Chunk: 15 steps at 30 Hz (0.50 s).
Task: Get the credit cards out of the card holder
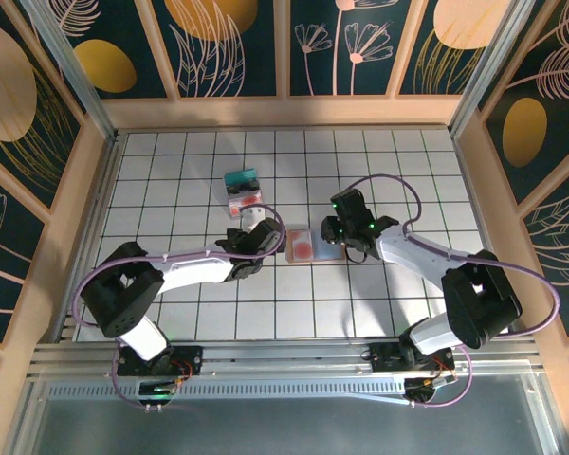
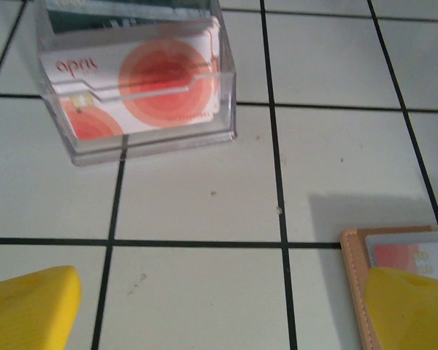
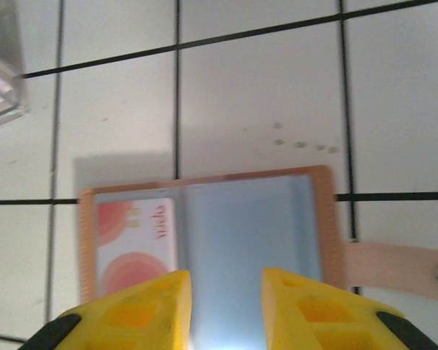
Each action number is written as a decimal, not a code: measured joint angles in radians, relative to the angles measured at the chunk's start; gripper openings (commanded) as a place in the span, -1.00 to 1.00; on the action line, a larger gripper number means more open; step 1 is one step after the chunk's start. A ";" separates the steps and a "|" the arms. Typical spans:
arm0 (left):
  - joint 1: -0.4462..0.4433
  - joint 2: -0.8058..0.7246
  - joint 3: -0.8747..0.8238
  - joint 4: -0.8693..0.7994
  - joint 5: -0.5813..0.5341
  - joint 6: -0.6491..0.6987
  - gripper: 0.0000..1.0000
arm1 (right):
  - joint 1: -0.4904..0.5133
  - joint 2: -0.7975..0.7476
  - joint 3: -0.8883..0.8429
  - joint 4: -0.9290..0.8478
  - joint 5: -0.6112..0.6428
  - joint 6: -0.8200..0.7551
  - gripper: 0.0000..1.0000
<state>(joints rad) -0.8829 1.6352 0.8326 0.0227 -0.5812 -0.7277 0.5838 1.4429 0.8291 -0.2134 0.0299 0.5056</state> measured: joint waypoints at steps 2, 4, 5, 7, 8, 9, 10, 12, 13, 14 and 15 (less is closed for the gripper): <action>0.000 0.008 0.000 0.005 0.023 -0.016 0.98 | 0.000 0.014 0.003 0.019 -0.058 0.010 -0.46; 0.002 0.016 0.000 0.011 0.046 -0.033 0.98 | 0.001 0.046 0.013 0.036 -0.110 0.023 -0.47; 0.004 0.020 0.000 0.012 0.055 -0.039 0.98 | 0.003 0.062 0.018 0.043 -0.125 0.026 -0.47; 0.012 0.030 0.000 0.019 0.074 -0.050 0.98 | 0.010 0.100 0.032 0.051 -0.148 0.029 -0.46; 0.016 0.035 0.000 0.020 0.081 -0.053 0.98 | 0.016 0.115 0.039 0.053 -0.156 0.030 -0.46; 0.021 0.042 0.000 0.023 0.090 -0.060 0.98 | 0.024 0.134 0.048 0.053 -0.164 0.030 -0.46; 0.026 0.049 0.000 0.026 0.099 -0.064 0.98 | 0.032 0.152 0.056 0.053 -0.169 0.032 -0.46; 0.034 0.060 0.000 0.026 0.113 -0.071 0.98 | 0.045 0.185 0.071 0.053 -0.179 0.032 -0.46; 0.035 0.064 -0.001 0.026 0.118 -0.074 0.98 | 0.051 0.200 0.078 0.053 -0.182 0.032 -0.46; 0.037 0.065 -0.001 0.026 0.124 -0.077 0.98 | 0.055 0.214 0.085 0.053 -0.185 0.032 -0.46; 0.039 0.068 -0.001 0.027 0.129 -0.079 0.98 | 0.060 0.228 0.092 0.053 -0.188 0.032 -0.46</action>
<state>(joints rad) -0.8440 1.7031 0.8314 0.0494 -0.4526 -0.8066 0.6437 1.6707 0.9215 -0.1608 -0.1585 0.5377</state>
